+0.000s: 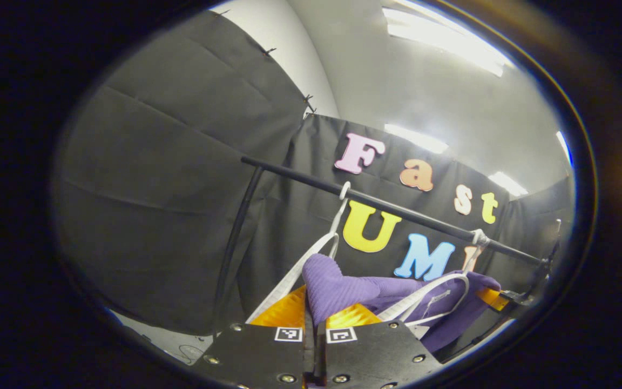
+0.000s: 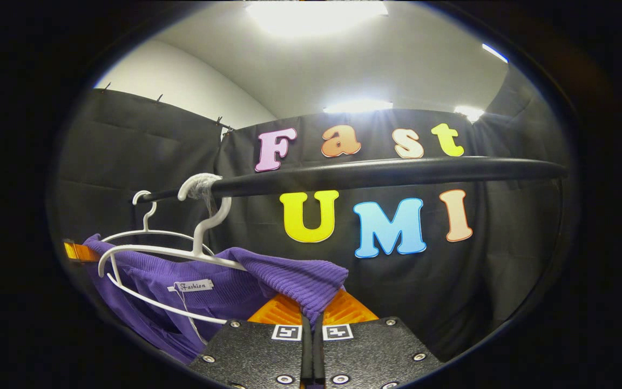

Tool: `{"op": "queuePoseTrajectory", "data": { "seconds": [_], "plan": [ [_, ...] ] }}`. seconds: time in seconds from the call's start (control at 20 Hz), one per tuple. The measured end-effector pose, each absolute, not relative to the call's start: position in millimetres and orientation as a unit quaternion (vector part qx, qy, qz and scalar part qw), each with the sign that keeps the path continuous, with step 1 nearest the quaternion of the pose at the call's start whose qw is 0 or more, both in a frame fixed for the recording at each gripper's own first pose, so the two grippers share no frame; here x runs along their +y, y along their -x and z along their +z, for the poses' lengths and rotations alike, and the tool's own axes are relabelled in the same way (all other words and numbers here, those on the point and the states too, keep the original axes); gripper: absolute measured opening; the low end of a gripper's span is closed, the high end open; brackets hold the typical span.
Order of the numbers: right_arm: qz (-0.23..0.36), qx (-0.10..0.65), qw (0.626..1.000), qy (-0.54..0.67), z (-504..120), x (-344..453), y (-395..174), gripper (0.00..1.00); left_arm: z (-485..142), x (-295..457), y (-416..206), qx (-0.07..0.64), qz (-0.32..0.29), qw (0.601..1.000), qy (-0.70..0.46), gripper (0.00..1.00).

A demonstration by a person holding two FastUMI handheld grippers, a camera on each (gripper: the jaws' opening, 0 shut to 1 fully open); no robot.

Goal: Grasp the clothes on the hanger with both hands and then place them into the laundry hamper below.

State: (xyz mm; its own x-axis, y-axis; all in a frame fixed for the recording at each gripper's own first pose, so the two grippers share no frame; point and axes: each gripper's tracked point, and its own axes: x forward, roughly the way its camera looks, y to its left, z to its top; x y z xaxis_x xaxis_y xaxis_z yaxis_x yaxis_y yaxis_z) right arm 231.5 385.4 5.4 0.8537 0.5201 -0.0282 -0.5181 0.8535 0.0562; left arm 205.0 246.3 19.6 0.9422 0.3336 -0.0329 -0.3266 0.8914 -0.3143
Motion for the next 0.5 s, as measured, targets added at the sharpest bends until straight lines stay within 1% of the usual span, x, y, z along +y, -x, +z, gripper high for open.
{"op": "queuePoseTrajectory", "data": {
  "seconds": [0.05,0.25,0.3,0.35,0.4,0.5],
  "plan": [
    [0.269,0.021,0.963,-0.023,5,384,-232,0.0,14,247,-206,-0.011,0.171,0.972,0.158,0.01],
    [0.267,0.024,0.963,-0.025,4,380,-237,0.0,-13,237,-204,-0.014,0.158,0.975,0.154,0.01],
    [0.268,0.023,0.963,-0.022,4,378,-239,0.0,-22,231,-205,-0.013,0.154,0.976,0.156,0.05],
    [0.268,0.02,0.963,-0.019,4,376,-239,0.0,-32,226,-208,-0.01,0.15,0.976,0.158,0.05],
    [0.267,0.018,0.963,-0.017,4,373,-241,0.0,-39,220,-209,-0.007,0.147,0.977,0.157,0.01],
    [0.265,0.016,0.964,-0.016,2,368,-245,0.0,-46,210,-213,0.001,0.141,0.978,0.152,0.01]
  ]
}}
